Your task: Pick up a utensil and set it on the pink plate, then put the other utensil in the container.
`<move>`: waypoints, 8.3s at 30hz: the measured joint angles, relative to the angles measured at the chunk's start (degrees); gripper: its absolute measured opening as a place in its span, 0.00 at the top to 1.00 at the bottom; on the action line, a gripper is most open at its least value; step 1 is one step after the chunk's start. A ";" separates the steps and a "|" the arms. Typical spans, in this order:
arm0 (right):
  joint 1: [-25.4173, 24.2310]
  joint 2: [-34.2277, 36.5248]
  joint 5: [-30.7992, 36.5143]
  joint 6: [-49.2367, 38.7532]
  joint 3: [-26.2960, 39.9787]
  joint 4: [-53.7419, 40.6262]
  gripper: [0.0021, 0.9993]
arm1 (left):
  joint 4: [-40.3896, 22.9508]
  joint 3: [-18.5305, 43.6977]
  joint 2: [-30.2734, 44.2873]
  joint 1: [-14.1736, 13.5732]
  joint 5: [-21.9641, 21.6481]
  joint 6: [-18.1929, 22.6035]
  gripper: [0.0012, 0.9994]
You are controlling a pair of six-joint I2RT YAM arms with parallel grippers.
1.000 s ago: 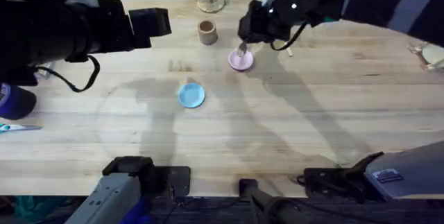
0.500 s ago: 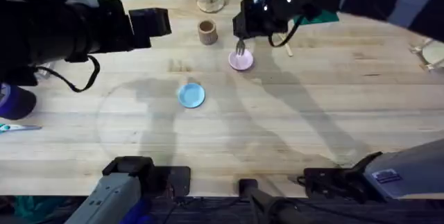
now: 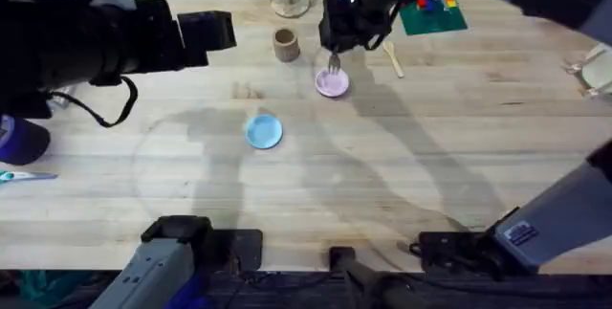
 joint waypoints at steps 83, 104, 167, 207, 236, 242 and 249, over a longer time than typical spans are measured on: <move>-8.07 1.91 13.65 -5.99 9.05 -8.97 0.00 | 0.00 0.00 0.02 0.00 0.00 0.00 0.01; -19.16 3.21 5.82 -7.74 9.05 -5.31 0.00 | 0.00 0.00 0.00 0.00 0.00 0.00 0.01; -17.20 19.87 1.25 -7.44 10.08 -8.70 0.56 | -0.01 0.02 0.00 0.00 0.00 0.00 0.01; -17.46 11.47 -8.90 -35.20 11.20 -6.71 0.97 | 0.25 0.02 0.00 0.00 -0.32 0.46 0.01; -14.41 4.50 -22.83 -43.71 12.07 12.88 0.97 | 17.51 0.52 31.84 31.55 46.63 55.21 0.01; -13.55 4.50 -29.00 -43.73 12.07 22.22 0.97 | 21.23 0.52 41.54 33.56 56.06 56.36 0.01; -13.46 4.50 -35.72 -43.71 9.68 34.91 0.97 | 21.66 0.52 46.57 33.38 60.10 59.38 0.01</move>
